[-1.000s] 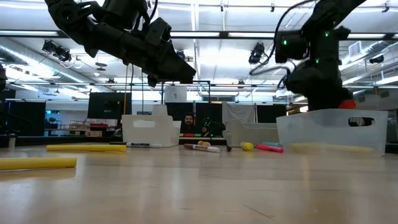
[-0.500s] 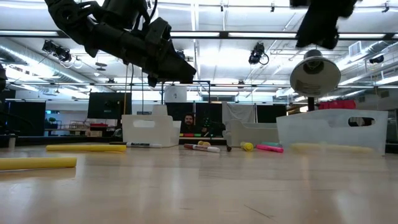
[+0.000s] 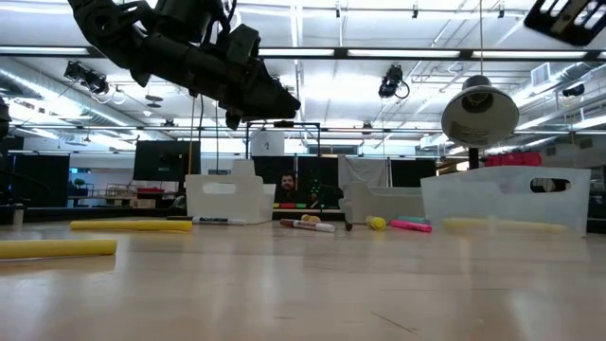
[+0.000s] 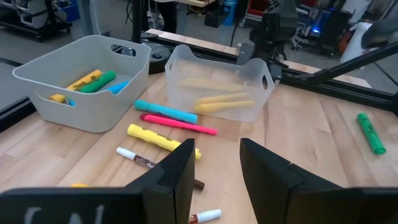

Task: Pick & Place Markers
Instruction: Put the green highlighter pen into the gray bin

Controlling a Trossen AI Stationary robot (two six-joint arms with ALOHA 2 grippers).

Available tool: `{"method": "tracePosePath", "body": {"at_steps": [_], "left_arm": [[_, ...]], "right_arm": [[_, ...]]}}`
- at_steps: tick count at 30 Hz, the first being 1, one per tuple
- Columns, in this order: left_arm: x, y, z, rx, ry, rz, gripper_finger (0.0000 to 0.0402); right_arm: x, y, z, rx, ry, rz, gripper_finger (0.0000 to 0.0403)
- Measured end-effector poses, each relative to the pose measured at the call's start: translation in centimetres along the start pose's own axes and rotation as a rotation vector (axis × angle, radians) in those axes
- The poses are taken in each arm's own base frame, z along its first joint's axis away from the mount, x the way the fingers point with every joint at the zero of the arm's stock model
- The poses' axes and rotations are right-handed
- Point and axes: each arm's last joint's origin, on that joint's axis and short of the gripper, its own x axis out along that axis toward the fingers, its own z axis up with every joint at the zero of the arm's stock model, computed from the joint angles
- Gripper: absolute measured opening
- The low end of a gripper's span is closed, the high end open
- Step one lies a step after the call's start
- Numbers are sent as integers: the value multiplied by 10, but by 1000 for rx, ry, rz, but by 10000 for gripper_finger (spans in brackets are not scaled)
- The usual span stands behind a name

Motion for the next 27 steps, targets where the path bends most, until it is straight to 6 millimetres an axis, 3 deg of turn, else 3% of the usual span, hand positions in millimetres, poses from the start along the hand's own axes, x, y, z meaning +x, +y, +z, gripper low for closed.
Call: {"method": "tracePosePath", "body": {"at_steps": [5,10,15,21,27], "left_arm": [[0,0,0,0,0,0,133],[0,0,0,0,0,2,133],[0,1,0,2,-4,21,133],[0,1,0,3,-5,28,133],[0,2,0,3,-7,37,133]], "right_arm": [[16,3,-12,53,153,20,129],[33,8,-42,-31,306,-80,210],[37,16,-72,-32,464,-120,270],[26,31,-98,26,407,-183,283],[20,42,-127,-31,337,-223,284]]}}
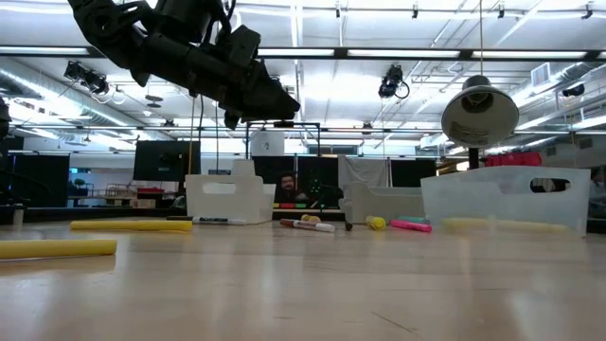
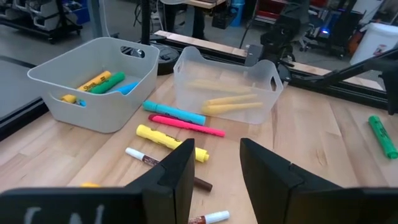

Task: Pick & Place Markers
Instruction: Put the green highlighter pen into the gray bin

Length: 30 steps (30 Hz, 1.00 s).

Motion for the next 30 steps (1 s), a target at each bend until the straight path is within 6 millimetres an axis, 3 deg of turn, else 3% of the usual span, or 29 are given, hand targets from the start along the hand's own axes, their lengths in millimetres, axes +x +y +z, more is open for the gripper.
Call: {"method": "tracePosePath", "body": {"at_steps": [9,14,19,26,30], "left_arm": [[0,0,0,0,-2,10,133],[0,0,0,0,-2,10,133],[0,0,0,0,-2,10,133],[0,0,0,-1,-4,10,133],[0,0,0,-1,-4,9,133]], "right_arm": [[37,4,-19,-171,23,-146,274],[58,3,-22,-164,-31,-243,248],[66,4,-25,-122,-31,-258,185],[69,2,-23,-107,-47,-255,54],[76,-4,-1,-45,-172,-293,43]]}}
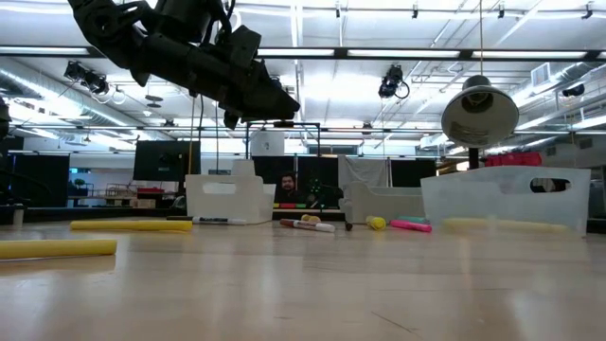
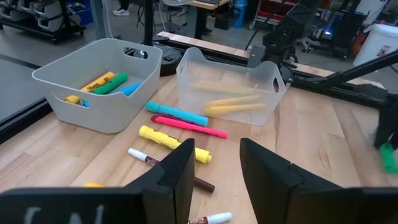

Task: Pick & Place Markers
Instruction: Put the green highlighter pen into the gray bin

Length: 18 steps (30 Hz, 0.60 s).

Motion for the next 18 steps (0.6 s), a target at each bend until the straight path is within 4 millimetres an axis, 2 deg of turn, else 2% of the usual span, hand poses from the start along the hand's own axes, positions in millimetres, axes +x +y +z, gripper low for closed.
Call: {"method": "tracePosePath", "body": {"at_steps": [3,6,12,15,18], "left_arm": [[0,0,0,0,0,-1,133],[0,0,0,0,0,-1,133],[0,0,0,0,3,-1,133],[0,0,-1,1,5,0,133],[0,0,-1,2,11,1,133]], "right_arm": [[15,-9,24,61,-82,-61,43],[31,-19,56,42,-153,-84,43],[62,-57,130,-197,-267,-163,44],[64,-81,164,-339,-321,-143,46],[53,-109,187,-440,-351,-135,47]]}}
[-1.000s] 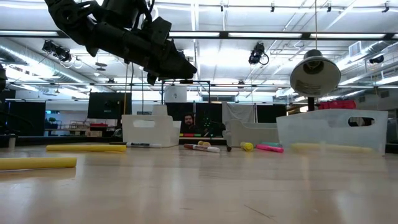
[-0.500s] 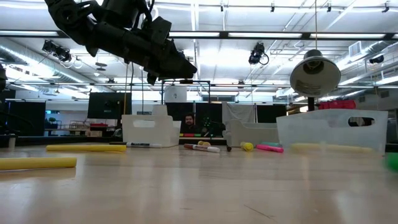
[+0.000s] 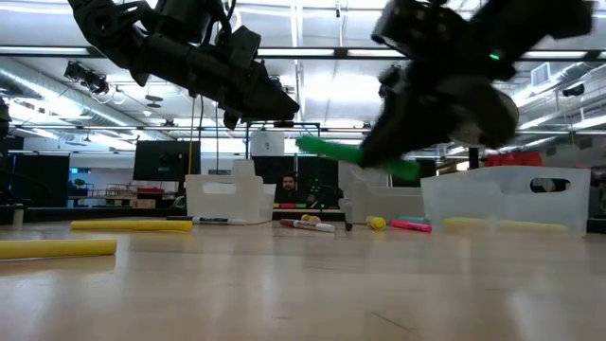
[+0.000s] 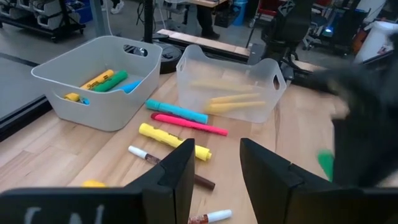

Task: Pick & Place Markers
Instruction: Put the green highlighter pen into the gray bin

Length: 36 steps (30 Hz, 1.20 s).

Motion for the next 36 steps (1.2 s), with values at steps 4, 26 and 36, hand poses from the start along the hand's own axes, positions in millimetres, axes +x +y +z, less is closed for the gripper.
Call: {"method": "tracePosePath", "body": {"at_steps": [4,26,36], "left_arm": [[0,0,-2,3,19,2,133],[-1,-3,-2,3,13,-1,133],[-1,-3,-2,3,14,-1,133]], "right_arm": [[-18,-58,9,-57,-43,-89,48],[-4,-277,-57,30,674,-138,45],[45,-284,-94,6,834,-27,45]]}}
